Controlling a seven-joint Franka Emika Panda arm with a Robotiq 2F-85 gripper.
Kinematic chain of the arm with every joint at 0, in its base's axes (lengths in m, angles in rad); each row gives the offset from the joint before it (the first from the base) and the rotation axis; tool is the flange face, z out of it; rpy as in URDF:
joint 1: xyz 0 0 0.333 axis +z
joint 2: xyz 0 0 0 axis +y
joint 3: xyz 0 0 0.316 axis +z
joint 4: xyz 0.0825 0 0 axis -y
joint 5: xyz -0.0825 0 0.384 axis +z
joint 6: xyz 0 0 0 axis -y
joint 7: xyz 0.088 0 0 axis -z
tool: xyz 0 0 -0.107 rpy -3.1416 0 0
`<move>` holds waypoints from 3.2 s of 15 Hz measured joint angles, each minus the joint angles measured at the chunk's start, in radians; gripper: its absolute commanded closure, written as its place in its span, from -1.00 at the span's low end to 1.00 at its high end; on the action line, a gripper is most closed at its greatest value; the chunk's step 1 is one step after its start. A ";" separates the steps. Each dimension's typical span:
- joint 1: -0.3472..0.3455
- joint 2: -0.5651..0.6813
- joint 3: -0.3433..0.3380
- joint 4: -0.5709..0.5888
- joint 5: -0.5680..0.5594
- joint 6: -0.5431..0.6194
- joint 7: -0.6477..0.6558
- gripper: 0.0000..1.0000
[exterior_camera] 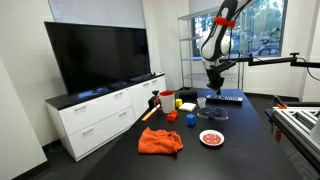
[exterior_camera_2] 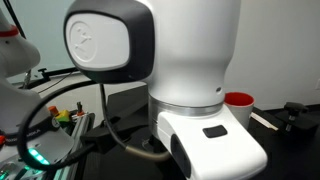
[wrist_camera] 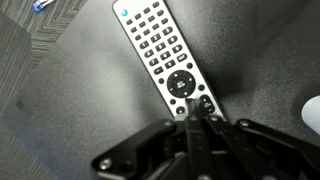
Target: Press a button on the remote control.
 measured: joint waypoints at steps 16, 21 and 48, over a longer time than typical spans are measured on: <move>0.000 0.063 0.025 0.053 0.114 0.048 0.000 1.00; 0.000 0.076 0.027 0.057 0.136 0.062 0.000 1.00; -0.006 0.115 0.022 0.110 0.158 0.031 0.041 1.00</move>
